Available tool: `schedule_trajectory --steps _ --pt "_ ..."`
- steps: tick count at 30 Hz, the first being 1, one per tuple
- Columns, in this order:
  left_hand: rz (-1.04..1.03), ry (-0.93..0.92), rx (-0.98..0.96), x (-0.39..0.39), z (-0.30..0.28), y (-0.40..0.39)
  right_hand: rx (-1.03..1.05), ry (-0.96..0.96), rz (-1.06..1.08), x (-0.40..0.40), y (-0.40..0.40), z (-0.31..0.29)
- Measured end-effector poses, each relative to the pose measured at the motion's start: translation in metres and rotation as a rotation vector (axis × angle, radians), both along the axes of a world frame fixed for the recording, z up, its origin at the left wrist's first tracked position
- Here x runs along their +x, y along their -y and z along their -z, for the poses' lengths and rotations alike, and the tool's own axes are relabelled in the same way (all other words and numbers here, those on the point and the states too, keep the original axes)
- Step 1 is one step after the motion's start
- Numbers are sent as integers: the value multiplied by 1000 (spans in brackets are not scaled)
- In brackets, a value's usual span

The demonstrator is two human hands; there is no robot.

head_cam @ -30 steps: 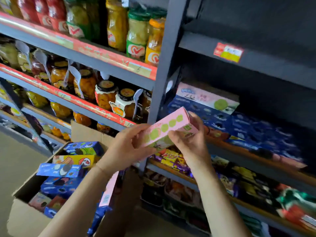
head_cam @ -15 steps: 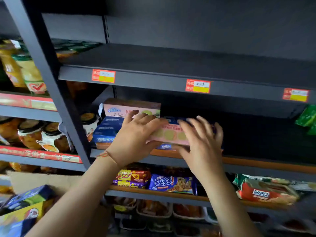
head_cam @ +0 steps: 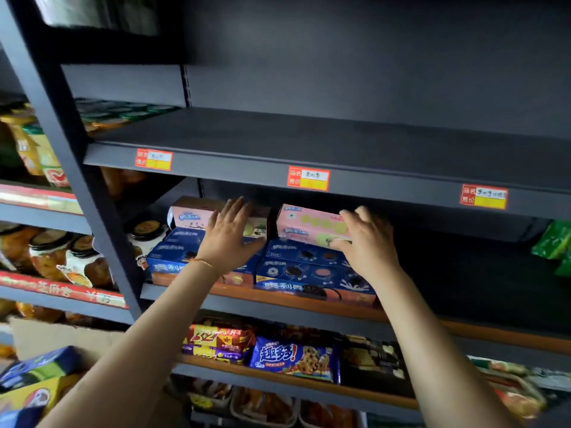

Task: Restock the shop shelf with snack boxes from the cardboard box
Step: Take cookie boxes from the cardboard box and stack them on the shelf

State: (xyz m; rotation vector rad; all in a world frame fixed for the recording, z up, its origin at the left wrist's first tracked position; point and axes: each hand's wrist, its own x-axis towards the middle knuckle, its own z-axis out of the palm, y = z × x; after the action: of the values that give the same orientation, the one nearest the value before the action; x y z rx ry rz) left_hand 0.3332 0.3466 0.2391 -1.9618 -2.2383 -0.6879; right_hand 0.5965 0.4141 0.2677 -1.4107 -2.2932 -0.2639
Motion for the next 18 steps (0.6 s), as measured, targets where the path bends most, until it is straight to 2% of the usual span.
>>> schedule_trajectory --steps 10,16,18 --pt "-29 -77 -62 3 9 -4 -151 104 -32 -18 -29 1" --pt "-16 -44 -29 5 10 -3 -155 96 -50 -18 -24 3" --pt "1 -29 52 4 7 6 -114 28 -105 -23 -16 1"
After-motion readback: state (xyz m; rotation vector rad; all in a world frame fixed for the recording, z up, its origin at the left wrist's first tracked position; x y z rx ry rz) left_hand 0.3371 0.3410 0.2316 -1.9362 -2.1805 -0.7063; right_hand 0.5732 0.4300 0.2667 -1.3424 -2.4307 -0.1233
